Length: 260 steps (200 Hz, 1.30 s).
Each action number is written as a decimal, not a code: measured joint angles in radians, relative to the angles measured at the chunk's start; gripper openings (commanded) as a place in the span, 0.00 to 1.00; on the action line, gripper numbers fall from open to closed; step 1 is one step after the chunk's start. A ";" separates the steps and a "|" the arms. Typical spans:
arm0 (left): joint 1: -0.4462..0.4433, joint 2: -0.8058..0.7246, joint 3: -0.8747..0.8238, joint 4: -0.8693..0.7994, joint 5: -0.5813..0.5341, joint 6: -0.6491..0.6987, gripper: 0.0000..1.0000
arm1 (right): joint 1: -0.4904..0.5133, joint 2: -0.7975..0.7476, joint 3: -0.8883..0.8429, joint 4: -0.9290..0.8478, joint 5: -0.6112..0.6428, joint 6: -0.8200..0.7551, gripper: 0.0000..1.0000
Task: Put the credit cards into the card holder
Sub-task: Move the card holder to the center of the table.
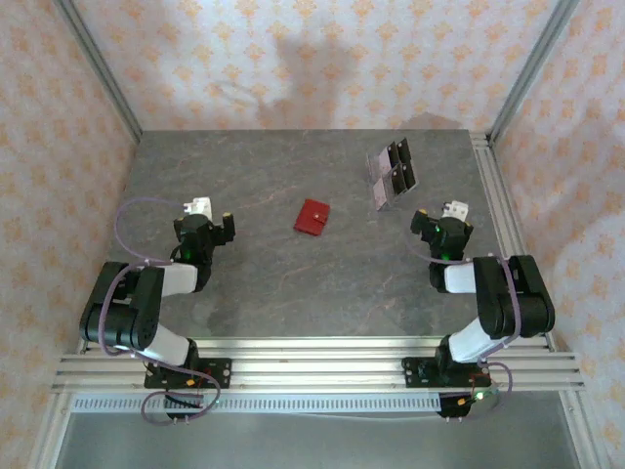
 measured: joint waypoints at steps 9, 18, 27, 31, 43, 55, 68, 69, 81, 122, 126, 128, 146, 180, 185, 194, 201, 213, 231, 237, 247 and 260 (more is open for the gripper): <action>0.000 0.000 0.000 0.000 0.000 0.000 1.00 | 0.000 0.000 0.000 0.000 0.000 0.000 0.99; 0.000 0.000 0.000 0.000 0.000 0.000 1.00 | 0.000 0.000 0.000 0.000 0.000 0.000 0.99; 0.000 0.000 0.000 0.000 0.000 0.000 1.00 | 0.000 0.000 0.000 0.000 0.000 0.000 0.99; 0.000 0.000 0.000 0.000 0.000 0.000 1.00 | 0.000 0.000 0.000 0.000 0.000 0.000 0.99; 0.000 0.000 0.000 0.000 0.000 0.000 1.00 | 0.000 0.000 0.000 0.000 0.000 0.000 0.99; 0.000 0.000 0.000 0.000 0.000 0.000 1.00 | 0.000 0.000 0.000 0.000 0.000 0.000 0.99; 0.000 0.000 0.000 0.000 0.000 0.000 1.00 | 0.000 0.000 0.000 0.000 0.000 0.000 0.99; 0.000 0.000 0.000 0.000 0.000 0.000 1.00 | 0.000 0.000 0.000 0.000 0.000 0.000 0.99; 0.000 0.000 0.000 0.000 0.000 0.000 1.00 | 0.000 0.000 0.000 0.000 0.000 0.000 0.99; 0.000 0.000 0.000 0.000 0.000 0.000 1.00 | 0.000 0.000 0.000 0.000 0.000 0.000 0.99; 0.000 0.000 0.000 0.000 0.000 0.000 1.00 | 0.000 0.000 0.000 0.000 0.000 0.000 0.99; 0.000 0.000 0.000 0.000 0.000 0.000 1.00 | 0.000 0.000 0.000 0.000 0.000 0.000 0.99; 0.000 0.000 0.000 0.000 0.000 0.000 1.00 | 0.000 0.000 0.000 0.000 0.000 0.000 0.99; 0.000 0.000 0.000 0.000 0.000 0.000 1.00 | 0.000 0.000 0.000 0.000 0.000 0.000 0.99; 0.000 0.000 0.000 0.000 0.000 0.000 1.00 | 0.000 0.000 0.000 0.000 0.000 0.000 0.99; 0.000 0.000 0.000 0.000 0.000 0.000 1.00 | 0.000 0.000 0.000 0.000 0.000 0.000 0.99; 0.000 0.000 0.000 0.000 0.000 0.000 1.00 | 0.000 0.000 0.000 0.000 0.000 0.000 0.99; 0.000 0.000 0.000 0.000 0.000 0.000 1.00 | 0.000 0.000 0.000 0.000 0.000 0.000 0.99; 0.000 0.000 0.000 0.000 0.000 0.000 1.00 | 0.000 0.000 0.000 0.000 0.000 0.000 0.99; 0.000 0.000 0.000 0.000 0.000 0.000 1.00 | 0.000 0.000 0.000 0.000 0.000 0.000 0.99; 0.000 0.000 0.000 0.000 0.001 0.000 1.00 | 0.000 0.000 0.000 0.001 0.000 0.000 0.99; 0.000 -0.002 0.006 -0.014 0.005 0.000 1.00 | 0.000 -0.001 -0.003 0.011 0.000 0.000 0.99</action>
